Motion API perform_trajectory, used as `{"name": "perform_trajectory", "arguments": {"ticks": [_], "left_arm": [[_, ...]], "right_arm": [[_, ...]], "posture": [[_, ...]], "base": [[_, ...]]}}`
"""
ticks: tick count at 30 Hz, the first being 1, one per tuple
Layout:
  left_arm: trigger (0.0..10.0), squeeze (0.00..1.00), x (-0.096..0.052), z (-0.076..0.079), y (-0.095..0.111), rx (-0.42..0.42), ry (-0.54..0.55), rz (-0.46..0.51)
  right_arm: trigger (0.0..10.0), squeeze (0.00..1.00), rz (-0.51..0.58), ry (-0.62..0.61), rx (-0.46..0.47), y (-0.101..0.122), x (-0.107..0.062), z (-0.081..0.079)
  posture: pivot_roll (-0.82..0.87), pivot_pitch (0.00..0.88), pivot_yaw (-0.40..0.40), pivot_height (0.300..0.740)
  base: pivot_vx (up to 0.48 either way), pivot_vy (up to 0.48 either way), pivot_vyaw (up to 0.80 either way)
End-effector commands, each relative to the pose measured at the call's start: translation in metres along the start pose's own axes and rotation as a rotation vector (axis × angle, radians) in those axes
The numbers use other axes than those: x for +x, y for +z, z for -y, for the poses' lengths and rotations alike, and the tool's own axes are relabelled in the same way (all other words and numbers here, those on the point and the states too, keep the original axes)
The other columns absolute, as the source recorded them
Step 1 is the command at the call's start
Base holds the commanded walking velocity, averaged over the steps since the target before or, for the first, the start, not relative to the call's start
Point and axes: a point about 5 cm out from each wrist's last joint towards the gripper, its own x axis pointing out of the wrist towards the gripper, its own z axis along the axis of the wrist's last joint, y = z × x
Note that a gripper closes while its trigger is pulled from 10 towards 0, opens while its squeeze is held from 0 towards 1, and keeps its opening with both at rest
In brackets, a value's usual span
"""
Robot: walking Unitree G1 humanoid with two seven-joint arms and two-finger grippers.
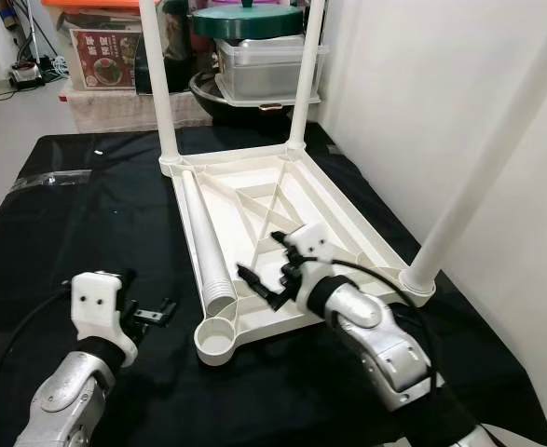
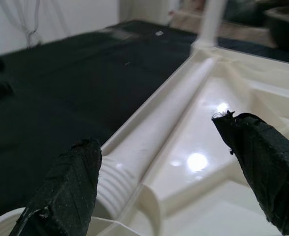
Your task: Building children table
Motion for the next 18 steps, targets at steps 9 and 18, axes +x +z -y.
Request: {"name": "perform_trajectory", "arguments": {"ticks": [9, 18], "left_arm": [[10.0, 0.00, -0.006, -0.010, 0.001, -0.029, 0.061, 0.013], [10.0, 0.00, -0.005, -0.010, 0.002, -0.039, 0.056, 0.014]], "right_arm": [[10.0, 0.00, 0.019, 0.051, -0.029, -0.006, 0.004, -0.009], [10.0, 0.00, -0.014, 0.123, -0.144, -0.016, -0.005, -0.004]], "posture": [[0.11, 0.000, -0.078, 0.740], [0.10, 0.000, -0.076, 0.740]], "base": [[0.000, 0.000, 0.71], [0.000, 0.000, 0.00]]}}
